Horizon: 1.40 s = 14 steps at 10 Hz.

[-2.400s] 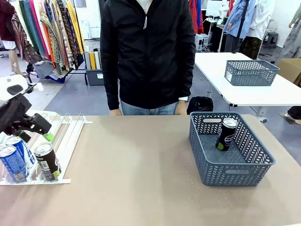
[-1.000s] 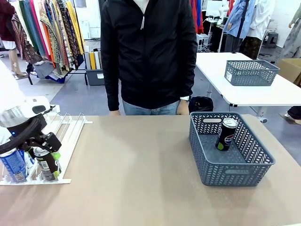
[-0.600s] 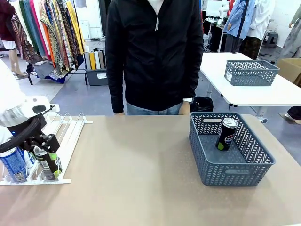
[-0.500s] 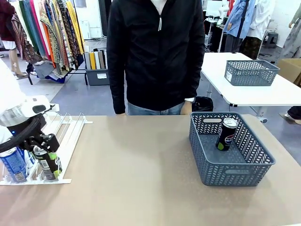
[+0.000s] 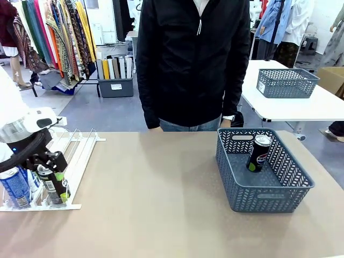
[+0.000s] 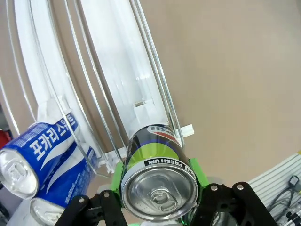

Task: Retrieve and store the cans from the dispenser.
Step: Pick up the last remaining can from one row of the Automatic Can Dispenser and place it in the middle of the table.

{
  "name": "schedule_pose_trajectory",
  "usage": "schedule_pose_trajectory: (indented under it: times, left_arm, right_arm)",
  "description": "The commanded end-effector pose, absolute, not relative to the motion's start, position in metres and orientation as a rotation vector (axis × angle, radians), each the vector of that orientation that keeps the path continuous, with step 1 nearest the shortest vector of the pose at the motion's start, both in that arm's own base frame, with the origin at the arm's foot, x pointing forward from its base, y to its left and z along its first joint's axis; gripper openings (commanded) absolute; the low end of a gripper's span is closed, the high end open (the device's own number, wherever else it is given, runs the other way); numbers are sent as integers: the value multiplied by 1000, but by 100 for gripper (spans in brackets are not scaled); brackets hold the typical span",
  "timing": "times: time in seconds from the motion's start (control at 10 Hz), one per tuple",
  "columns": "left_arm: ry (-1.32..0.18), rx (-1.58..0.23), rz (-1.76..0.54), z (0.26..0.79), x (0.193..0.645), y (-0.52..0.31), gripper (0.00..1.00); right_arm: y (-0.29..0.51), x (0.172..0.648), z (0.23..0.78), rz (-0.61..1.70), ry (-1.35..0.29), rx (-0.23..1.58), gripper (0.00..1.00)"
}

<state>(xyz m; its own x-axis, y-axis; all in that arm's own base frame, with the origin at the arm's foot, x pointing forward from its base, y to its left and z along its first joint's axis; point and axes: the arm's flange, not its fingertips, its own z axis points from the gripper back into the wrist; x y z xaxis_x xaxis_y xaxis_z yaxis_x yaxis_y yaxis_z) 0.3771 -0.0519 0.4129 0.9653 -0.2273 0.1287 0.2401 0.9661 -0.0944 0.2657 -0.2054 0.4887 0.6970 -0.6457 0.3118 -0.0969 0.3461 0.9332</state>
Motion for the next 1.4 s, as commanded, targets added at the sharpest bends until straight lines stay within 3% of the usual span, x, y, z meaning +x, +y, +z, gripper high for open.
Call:
schedule_pose_trajectory:
  times: [0.0,0.5,0.7,0.8,0.9,1.3]
  left_arm:
    - [-199,-111,-226,454,334,-48,0]
    - [-418,-174,-151,615,270,-14,0]
    - [-461,-265,-63,630,265,3,0]
    - [-396,-356,-120,627,266,14,0]
    - [-446,-199,-115,634,254,0,0]
    - [-434,-237,-132,629,269,-18,0]
  right_arm:
    - [-206,269,490,-386,-785,1196,100]
    - [-206,269,490,-386,-785,1196,100]
    - [-206,269,490,-386,-785,1196,100]
    - [-206,269,490,-386,-785,1196,100]
    - [-206,269,490,-386,-785,1196,100]
    - [-206,269,490,-386,-785,1196,100]
